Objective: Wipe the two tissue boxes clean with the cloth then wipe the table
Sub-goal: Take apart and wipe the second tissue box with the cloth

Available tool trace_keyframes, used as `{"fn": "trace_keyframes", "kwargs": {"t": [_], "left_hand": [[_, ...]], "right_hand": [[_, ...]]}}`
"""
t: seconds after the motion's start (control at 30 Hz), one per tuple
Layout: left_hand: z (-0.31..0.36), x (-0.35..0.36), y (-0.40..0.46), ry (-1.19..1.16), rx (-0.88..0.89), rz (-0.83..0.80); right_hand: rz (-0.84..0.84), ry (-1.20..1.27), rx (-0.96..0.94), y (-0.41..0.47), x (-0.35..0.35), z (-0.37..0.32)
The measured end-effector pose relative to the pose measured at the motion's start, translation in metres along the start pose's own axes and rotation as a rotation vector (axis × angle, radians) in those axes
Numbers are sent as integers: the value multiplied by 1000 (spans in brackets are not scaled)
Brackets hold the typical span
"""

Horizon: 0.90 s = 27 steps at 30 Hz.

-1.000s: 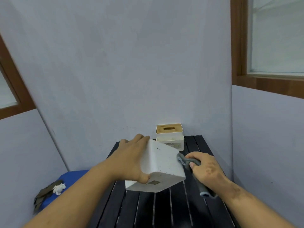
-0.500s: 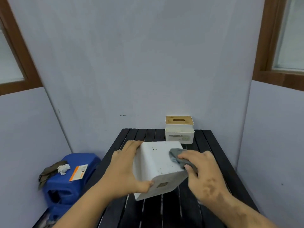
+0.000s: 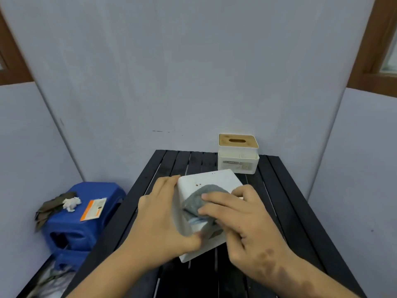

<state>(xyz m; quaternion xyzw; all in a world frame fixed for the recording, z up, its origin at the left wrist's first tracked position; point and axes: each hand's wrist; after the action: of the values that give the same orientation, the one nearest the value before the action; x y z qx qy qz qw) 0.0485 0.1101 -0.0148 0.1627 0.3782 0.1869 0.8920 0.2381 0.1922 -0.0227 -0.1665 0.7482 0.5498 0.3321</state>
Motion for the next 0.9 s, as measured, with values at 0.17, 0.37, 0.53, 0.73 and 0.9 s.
{"fn": "trace_keyframes", "kwargs": {"t": [0.17, 0.37, 0.53, 0.73, 0.9], "left_hand": [[-1, -4, -3, 23, -12, -36], [-1, 0, -6, 14, 18, -4], [1, 2, -8, 42, 30, -35], [4, 5, -7, 32, 36, -2], [3, 6, -8, 43, 25, -9]], "right_hand": [[75, -30, 296, -2, 1, 59], [-1, -21, -137, 9, 7, -9], [67, -30, 170, 0, 1, 60], [25, -22, -33, 1, 3, 1], [61, 19, 92, -6, 0, 51]]}}
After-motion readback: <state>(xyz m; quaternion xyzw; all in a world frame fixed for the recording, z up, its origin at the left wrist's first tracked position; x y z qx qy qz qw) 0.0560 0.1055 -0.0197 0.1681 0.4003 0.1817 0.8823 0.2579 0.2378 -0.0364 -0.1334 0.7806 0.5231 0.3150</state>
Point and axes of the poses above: each hand's wrist, its own y-axis towards the middle knuckle, its own x-axis out of the palm, z = x × y, and after that the axes turned 9 degrees about -y, right-handed
